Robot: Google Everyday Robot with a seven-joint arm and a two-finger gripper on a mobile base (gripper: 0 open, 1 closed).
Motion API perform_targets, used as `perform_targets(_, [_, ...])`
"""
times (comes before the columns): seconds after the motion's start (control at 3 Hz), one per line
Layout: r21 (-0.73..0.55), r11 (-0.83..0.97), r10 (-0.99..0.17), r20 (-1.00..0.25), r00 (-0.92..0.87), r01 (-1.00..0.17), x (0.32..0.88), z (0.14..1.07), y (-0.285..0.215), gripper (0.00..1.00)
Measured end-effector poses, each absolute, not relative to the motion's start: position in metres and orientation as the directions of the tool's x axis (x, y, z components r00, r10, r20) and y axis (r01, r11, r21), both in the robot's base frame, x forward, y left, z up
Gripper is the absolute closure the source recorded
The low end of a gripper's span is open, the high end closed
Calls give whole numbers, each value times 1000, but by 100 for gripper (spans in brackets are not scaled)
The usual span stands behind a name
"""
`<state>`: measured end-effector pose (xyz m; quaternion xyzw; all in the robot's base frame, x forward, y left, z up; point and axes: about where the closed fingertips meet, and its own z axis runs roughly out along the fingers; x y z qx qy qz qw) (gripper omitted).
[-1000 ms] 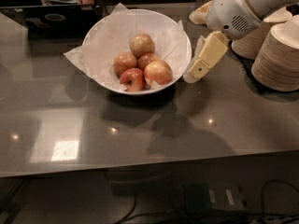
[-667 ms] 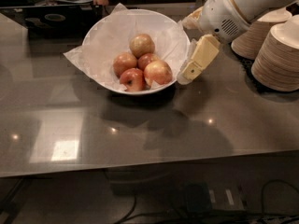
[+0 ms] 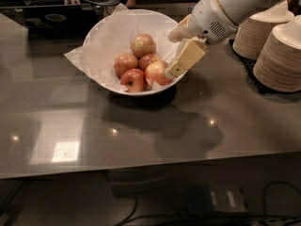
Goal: Pick apple from white bowl
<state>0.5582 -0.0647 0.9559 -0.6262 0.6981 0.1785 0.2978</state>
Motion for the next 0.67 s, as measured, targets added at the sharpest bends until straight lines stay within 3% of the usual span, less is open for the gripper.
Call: perform_targets(0.67, [-110, 114, -766, -643, -16, -987, 573, 947, -47, 31])
